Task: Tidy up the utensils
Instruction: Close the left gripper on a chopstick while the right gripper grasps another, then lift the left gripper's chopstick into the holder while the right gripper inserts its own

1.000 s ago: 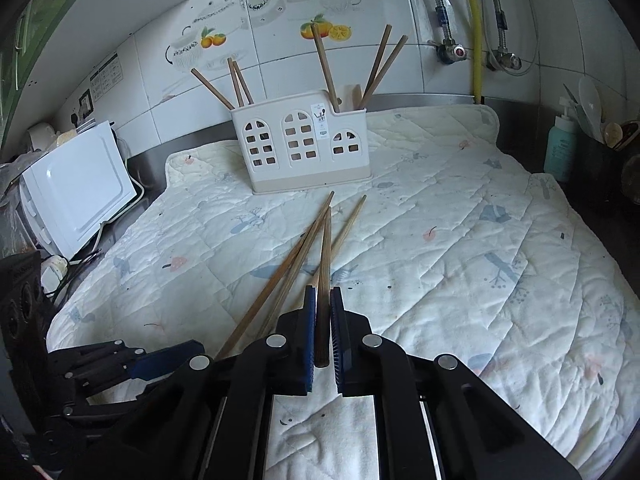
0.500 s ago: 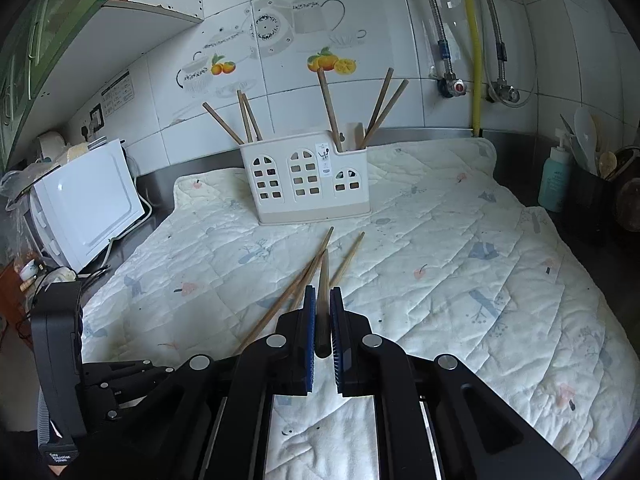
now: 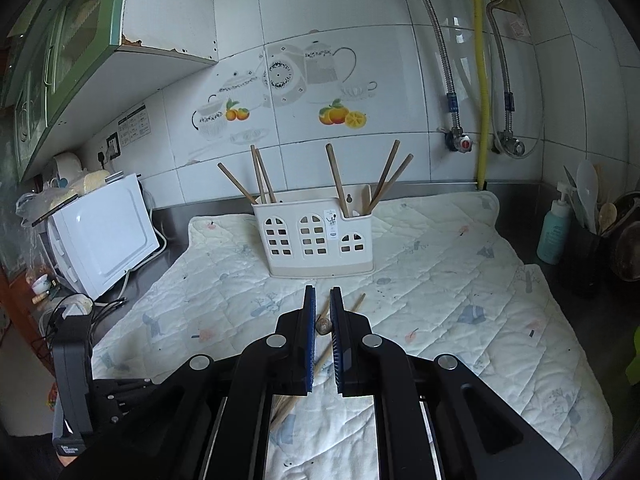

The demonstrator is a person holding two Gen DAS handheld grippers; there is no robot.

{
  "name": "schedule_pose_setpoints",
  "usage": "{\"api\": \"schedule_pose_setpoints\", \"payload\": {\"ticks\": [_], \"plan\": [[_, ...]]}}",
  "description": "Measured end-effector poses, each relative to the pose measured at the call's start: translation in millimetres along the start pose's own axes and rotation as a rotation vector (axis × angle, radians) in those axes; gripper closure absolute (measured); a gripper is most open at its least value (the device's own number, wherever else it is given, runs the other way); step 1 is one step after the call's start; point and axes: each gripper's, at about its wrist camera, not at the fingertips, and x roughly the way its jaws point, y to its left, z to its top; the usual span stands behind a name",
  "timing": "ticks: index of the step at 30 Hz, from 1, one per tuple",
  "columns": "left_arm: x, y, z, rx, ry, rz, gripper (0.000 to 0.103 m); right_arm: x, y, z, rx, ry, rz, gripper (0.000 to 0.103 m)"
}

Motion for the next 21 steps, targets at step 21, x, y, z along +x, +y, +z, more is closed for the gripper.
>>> {"api": "schedule_pose_setpoints", "payload": {"ticks": [21], "plan": [[1.7,-0.2,5.1,0.012,-0.022,0.042,0.098,-8.1,9.8,25.6,-0.063,-0.034,0.032,0.096]]}}
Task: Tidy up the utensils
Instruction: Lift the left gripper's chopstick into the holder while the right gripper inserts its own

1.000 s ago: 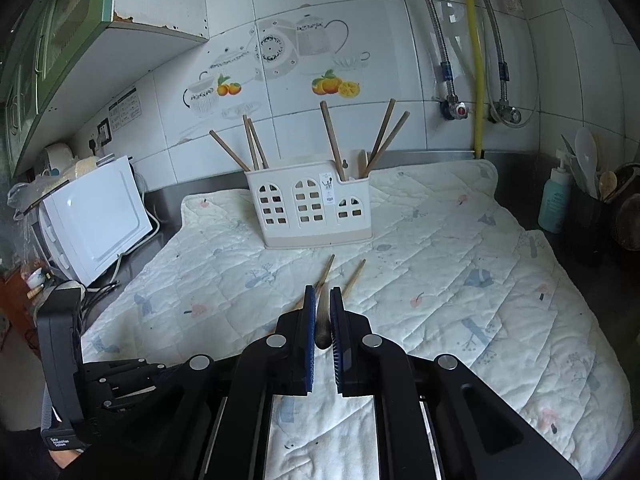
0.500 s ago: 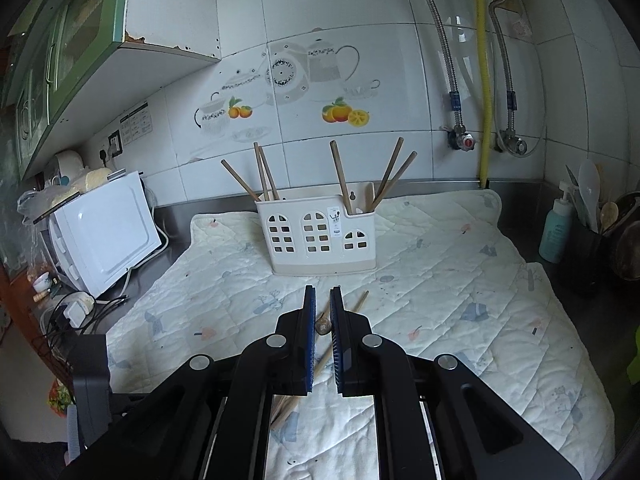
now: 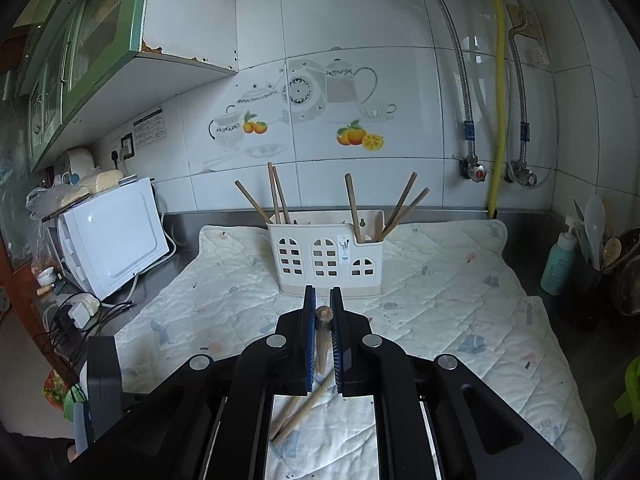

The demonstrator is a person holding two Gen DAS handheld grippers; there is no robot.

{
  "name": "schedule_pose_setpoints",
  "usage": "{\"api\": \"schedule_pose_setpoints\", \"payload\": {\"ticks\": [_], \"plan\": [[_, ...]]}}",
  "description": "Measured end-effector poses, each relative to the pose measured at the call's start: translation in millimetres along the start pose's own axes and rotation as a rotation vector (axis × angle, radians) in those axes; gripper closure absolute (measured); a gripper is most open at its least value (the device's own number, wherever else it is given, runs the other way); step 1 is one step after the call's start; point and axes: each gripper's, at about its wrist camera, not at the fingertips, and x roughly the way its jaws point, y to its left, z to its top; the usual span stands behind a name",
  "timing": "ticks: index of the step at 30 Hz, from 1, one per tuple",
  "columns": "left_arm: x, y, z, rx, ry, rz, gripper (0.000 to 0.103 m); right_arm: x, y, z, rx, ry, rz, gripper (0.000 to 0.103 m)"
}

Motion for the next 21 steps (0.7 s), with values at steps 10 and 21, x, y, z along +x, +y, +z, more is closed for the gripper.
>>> {"api": "schedule_pose_setpoints", "payload": {"ticks": [10,21], "plan": [[-18.6,0.5,41.0,0.048,-0.107,-0.002,0.098,5.7,-11.4,35.0,-0.024,0.003,0.029,0.096],[-27.5,5.5,93.6,0.069,-0.171,-0.031,0.098,32.8,-21.0,64.8,-0.042,0.042,0.072,0.096]]}}
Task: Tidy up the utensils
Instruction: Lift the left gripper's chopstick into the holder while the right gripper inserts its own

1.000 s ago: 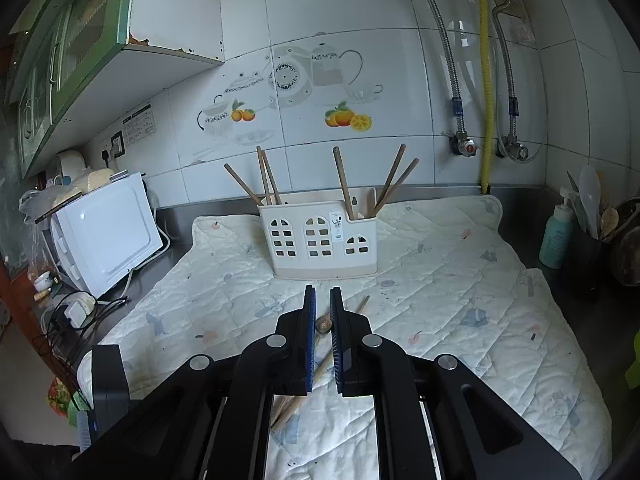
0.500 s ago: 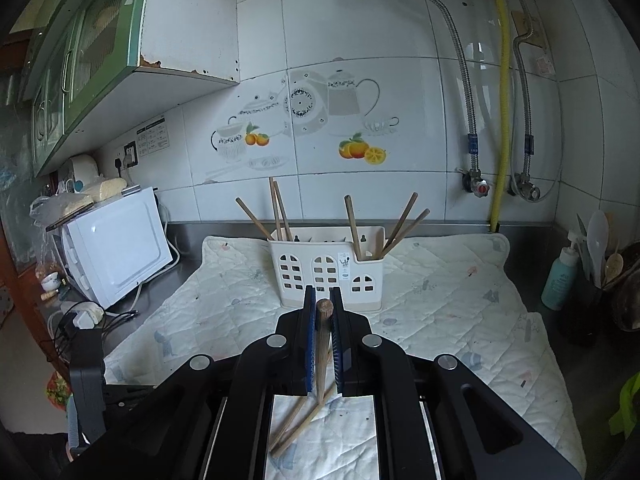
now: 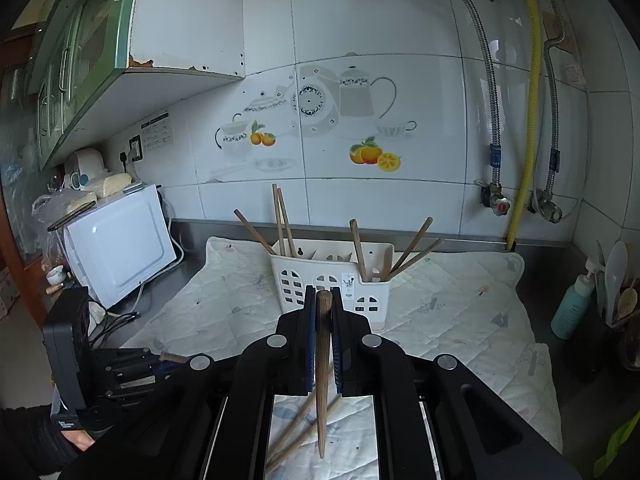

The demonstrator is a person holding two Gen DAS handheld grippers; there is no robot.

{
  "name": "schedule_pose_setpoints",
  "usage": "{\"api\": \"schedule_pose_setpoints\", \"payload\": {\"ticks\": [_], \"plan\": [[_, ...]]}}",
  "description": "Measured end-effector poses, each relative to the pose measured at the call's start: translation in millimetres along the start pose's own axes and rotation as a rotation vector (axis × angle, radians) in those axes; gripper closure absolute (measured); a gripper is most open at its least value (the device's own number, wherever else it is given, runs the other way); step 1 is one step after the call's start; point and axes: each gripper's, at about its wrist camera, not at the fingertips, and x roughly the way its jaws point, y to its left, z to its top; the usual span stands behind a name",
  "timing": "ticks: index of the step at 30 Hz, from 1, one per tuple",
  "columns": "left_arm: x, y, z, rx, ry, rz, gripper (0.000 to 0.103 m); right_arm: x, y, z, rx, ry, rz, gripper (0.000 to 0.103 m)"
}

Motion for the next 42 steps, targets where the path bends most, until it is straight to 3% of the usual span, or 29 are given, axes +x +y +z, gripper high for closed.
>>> {"api": "schedule_pose_setpoints", "payload": {"ticks": [7,13,22,31,37,42], "plan": [[8.8,3.7,32.9,0.022,-0.01,0.003,0.098,11.9,-15.6,37.8,-0.004,-0.018,-0.003,0.096],[18.2,8.1,63.3,0.035,-0.025,0.014,0.098,21.1,-26.7,84.7,-0.023,-0.087,-0.025,0.096],[12.5,11.9,132.6,0.069,-0.136,0.045,0.098,64.0,-47.5,137.8,-0.023,-0.141,-0.073,0.096],[2.8,17.4,206.7,0.078,-0.3,0.104,0.098,110.7,-63.1,152.5,0.023,-0.197,-0.097,0.096],[27.3,30.1,232.5,0.07,-0.323,0.152,0.098,140.3,-74.4,146.5,0.042,-0.194,-0.092,0.096],[56.3,41.4,230.4,0.058,-0.306,0.192,0.098,163.0,-78.4,131.9,0.04,-0.143,-0.078,0.096]]}}
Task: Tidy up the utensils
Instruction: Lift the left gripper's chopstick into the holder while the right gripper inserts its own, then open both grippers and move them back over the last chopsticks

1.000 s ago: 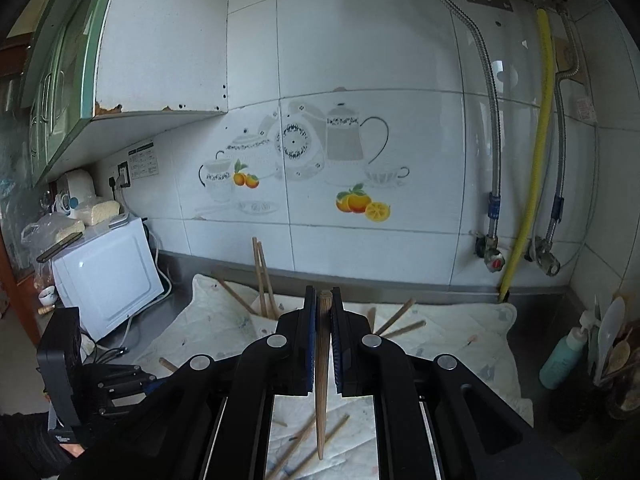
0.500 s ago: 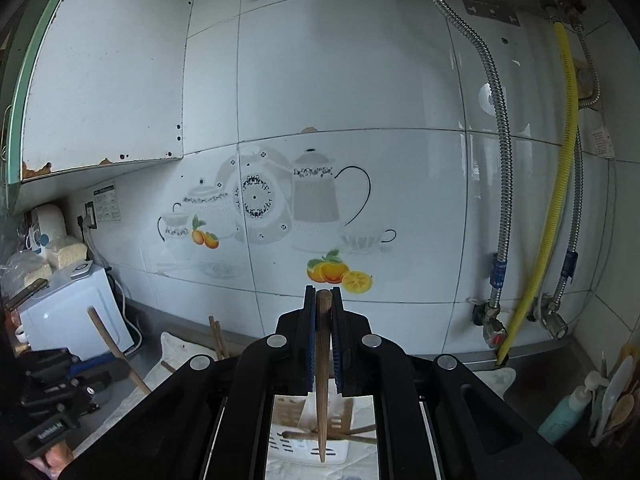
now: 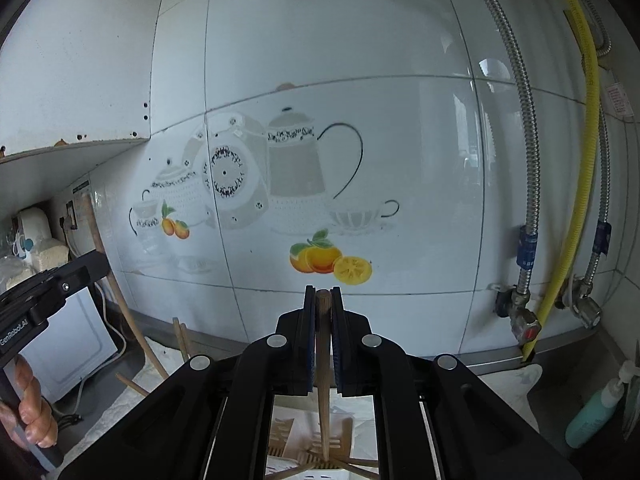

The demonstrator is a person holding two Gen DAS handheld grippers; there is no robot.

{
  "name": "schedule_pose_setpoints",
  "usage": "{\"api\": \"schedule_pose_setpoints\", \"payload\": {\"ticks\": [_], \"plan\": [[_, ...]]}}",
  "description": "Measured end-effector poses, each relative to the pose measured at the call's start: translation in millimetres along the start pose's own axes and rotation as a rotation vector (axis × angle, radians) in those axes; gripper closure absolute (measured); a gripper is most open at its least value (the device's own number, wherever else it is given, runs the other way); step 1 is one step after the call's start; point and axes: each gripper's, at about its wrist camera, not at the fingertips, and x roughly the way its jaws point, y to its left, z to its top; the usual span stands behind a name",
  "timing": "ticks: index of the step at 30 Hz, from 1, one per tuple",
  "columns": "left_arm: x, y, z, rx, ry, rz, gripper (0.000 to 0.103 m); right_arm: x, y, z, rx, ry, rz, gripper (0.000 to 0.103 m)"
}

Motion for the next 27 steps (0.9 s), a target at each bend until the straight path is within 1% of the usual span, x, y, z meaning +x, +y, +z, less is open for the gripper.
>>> {"api": "schedule_pose_setpoints", "payload": {"ticks": [2,7,10,11,13,15,17,19,20,21,22,24,26,27], "plan": [[11.1,2.6,-9.2,-0.008,0.027,0.014,0.098,4.9,-0.9,-7.8,0.0,0.016,0.002,0.096],[30.4,8.8,-30.5,-0.027,0.093,0.018,0.098,9.4,-1.9,-18.7,-0.013,0.049,-0.005,0.096],[35.5,9.4,-37.6,-0.028,0.12,0.016,0.097,2.6,-1.8,-19.7,-0.027,0.04,-0.018,0.089],[36.3,9.3,-38.7,-0.03,0.125,0.013,0.097,-0.2,-2.2,-19.1,-0.026,0.038,-0.02,0.082],[35.5,9.7,-39.2,-0.042,0.125,0.004,0.095,-9.9,-2.6,-17.4,-0.025,0.024,-0.028,0.073],[30.9,9.1,-36.9,-0.048,0.113,-0.007,0.094,-22.8,-1.3,-16.1,-0.042,0.005,-0.043,0.073],[24.2,8.0,-32.9,-0.051,0.102,-0.011,0.089,-39.8,0.7,-16.3,-0.043,-0.011,-0.048,0.073],[12.8,6.7,-28.7,-0.052,0.082,-0.019,0.08,-61.2,4.6,-19.9,-0.052,-0.027,-0.049,0.073],[6.1,5.5,-27.2,-0.05,0.072,-0.022,0.078,-71.1,6.7,-22.9,-0.058,-0.033,-0.06,0.073],[-1.4,4.3,-26.3,-0.048,0.064,-0.026,0.073,-81.2,9.0,-27.6,-0.062,-0.03,-0.061,0.073],[-9.3,3.5,-26.0,-0.047,0.056,-0.028,0.068,-91.7,11.1,-34.5,-0.058,-0.023,-0.062,0.073],[-25.7,3.0,-27.5,-0.052,0.042,-0.034,0.063,-109.2,14.6,-51.4,-0.037,-0.001,-0.074,0.073],[-44.2,3.4,-32.7,-0.054,0.03,-0.036,0.06,-124.0,17.4,-75.2,0.0,0.037,-0.059,0.073],[-53.4,4.1,-36.1,-0.059,0.028,-0.036,0.056,-130.4,20.1,-89.5,0.009,0.058,-0.061,0.073]]}}
